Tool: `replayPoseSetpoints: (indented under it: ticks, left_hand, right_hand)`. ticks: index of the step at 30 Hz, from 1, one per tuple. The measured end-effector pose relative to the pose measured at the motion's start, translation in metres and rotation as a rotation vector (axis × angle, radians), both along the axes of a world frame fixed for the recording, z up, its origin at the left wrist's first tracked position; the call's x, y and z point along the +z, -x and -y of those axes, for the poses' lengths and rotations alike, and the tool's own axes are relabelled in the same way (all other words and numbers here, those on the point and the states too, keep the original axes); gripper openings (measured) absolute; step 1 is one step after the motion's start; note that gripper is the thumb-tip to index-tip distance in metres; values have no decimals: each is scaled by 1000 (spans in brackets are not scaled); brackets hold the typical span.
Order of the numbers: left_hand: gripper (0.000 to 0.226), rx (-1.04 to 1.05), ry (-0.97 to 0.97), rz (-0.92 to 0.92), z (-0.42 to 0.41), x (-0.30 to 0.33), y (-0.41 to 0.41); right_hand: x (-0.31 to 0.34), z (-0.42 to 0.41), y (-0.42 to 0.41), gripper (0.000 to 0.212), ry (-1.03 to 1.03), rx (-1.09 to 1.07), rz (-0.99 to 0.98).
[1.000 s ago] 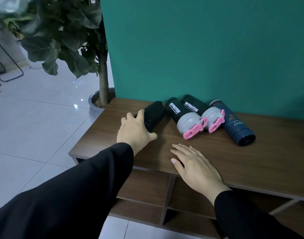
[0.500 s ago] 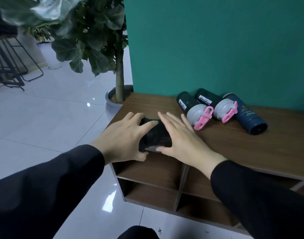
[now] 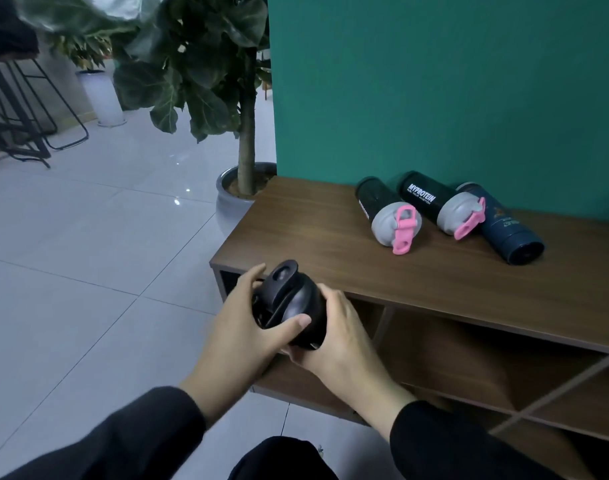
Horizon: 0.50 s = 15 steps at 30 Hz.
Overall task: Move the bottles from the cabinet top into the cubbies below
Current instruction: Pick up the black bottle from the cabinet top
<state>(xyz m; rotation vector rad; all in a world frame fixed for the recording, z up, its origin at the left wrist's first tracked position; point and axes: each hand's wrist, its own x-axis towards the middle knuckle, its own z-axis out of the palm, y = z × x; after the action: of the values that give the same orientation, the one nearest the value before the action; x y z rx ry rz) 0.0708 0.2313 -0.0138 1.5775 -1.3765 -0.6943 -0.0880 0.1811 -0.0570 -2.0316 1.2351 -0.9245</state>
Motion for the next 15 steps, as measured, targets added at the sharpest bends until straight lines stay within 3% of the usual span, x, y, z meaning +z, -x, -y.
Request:
replayPoseSetpoints:
  ticks: [4, 6, 10, 15]
  left_hand:
    - [84, 129, -105, -164, -3, -41, 5]
    - [87, 108, -166, -94, 0, -57, 1]
    - [69, 83, -258, 41, 17, -82, -9]
    - [73, 48, -288, 252, 50, -107, -29]
  right_hand:
    - [-30, -6, -13, 86, -92, -43, -42]
    - [-45, -6, -17, 88, -131, -62, -94]
    - [-70, 3, -26, 93, -287, -46, -128]
    - [-87, 15, -23, 75, -349, -8, -201]
